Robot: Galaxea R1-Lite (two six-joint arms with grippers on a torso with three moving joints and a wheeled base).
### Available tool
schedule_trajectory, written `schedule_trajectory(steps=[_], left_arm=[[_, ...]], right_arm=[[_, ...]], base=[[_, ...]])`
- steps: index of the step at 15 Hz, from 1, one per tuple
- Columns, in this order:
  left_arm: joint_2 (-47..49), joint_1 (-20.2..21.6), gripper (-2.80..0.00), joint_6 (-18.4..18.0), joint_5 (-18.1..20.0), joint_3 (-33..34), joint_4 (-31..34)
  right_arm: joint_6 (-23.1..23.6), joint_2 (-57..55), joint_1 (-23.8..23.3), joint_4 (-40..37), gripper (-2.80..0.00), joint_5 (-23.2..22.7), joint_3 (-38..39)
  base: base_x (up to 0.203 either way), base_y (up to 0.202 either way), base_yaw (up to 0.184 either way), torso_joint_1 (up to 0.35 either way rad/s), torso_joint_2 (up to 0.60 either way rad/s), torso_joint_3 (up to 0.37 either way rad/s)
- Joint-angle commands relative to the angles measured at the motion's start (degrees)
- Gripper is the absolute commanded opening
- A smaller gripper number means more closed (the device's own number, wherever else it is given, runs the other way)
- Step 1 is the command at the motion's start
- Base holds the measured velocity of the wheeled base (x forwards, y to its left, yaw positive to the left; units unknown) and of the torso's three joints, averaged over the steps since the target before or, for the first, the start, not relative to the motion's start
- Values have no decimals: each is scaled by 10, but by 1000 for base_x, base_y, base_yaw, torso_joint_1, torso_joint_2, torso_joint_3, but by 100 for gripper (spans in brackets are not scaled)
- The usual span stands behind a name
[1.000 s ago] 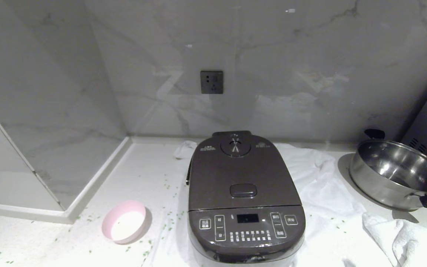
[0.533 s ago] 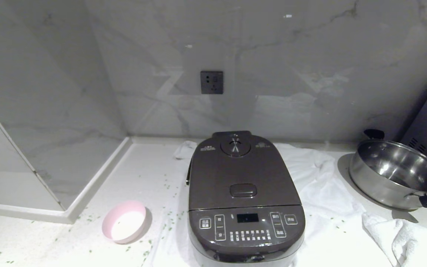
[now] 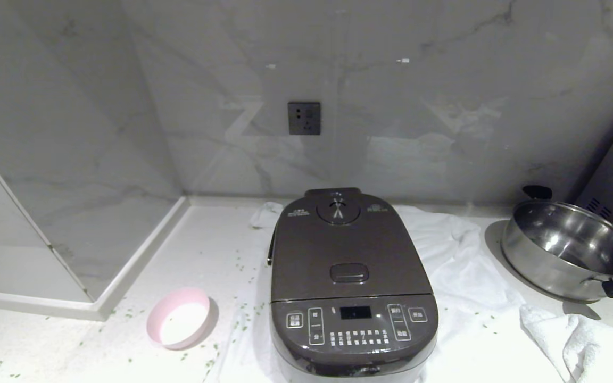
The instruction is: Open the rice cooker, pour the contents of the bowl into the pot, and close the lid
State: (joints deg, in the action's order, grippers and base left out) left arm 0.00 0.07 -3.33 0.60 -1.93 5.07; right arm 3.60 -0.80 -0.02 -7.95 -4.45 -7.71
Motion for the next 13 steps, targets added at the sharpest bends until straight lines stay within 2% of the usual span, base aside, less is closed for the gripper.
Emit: schedule_trajectory(steps=[1,9,13], left_arm=[[-3,0,-280,0,4,0,0],[-3,0,-280,-1,7,0,0],[-3,-1,-280,14,-2,1,-1]], right_arm=[[2,8,1,97,-280,-4,75],[-22,9,1,94,-280,-3,69],[-109,9,1,91,-280,2,71]], base=[[0,0,0,0,0,0],[0,0,0,0,0,0],[0,0,0,0,0,0]])
